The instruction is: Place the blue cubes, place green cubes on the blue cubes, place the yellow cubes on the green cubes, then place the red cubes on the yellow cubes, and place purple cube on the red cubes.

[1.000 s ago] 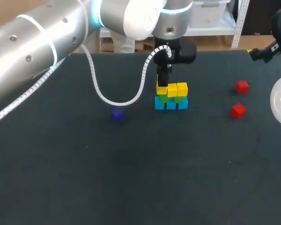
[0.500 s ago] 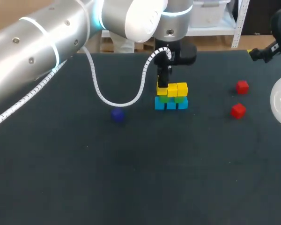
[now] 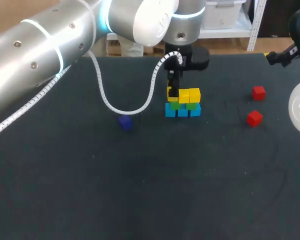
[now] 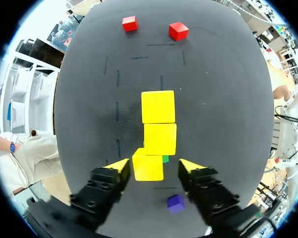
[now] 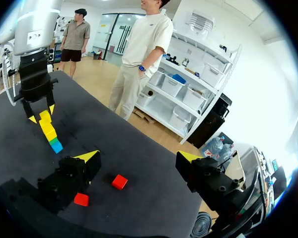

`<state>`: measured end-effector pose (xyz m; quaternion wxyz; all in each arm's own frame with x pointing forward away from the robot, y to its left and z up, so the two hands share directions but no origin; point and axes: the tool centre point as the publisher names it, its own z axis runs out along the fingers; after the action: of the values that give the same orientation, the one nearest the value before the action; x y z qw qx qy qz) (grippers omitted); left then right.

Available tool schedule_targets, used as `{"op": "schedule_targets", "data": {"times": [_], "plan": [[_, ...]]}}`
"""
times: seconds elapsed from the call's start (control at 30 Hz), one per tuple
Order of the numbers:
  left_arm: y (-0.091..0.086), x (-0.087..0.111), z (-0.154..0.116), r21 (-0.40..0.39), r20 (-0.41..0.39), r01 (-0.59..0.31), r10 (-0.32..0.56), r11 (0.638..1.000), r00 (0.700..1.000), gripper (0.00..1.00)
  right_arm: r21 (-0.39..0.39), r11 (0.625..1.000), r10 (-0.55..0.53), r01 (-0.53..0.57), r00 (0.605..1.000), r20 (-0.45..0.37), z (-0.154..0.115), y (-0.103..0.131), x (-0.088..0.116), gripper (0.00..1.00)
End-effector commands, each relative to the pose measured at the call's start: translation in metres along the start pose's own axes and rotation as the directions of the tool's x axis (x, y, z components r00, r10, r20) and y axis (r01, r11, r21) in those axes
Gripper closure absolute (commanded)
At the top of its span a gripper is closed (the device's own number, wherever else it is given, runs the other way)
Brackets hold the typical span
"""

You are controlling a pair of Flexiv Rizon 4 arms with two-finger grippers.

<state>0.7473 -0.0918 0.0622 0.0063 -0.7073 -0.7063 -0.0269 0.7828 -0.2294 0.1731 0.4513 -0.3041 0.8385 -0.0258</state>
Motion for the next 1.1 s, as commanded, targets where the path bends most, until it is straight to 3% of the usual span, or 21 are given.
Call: {"op": "schedule_targets", "data": {"times": [0.03,0.27,0.8,1.1], "plan": [[0.003,-0.001,0.000,0.004,0.000,-0.001,0.001,1.000,1.000,0.00,0.002,1.000,-0.001,0.001,1.000,-0.001,0.000,0.000,0.000,0.00],[-0.003,0.008,-0.010,-0.006,0.016,0.006,-0.006,1.000,1.000,0.00,0.002,1.000,-0.001,0.001,1.000,-0.001,0.000,0.000,0.000,0.00],[-0.034,0.052,-0.051,-0.119,0.023,0.072,-0.070,0.990,0.997,0.00,0.002,1.000,-0.001,0.001,1.000,-0.001,0.000,0.000,0.000,0.00],[-0.041,0.071,-0.063,-0.158,0.042,0.195,-0.191,0.968,0.981,0.00,0.002,1.000,-0.001,0.001,1.000,-0.001,0.000,0.000,0.000,0.00]]}}
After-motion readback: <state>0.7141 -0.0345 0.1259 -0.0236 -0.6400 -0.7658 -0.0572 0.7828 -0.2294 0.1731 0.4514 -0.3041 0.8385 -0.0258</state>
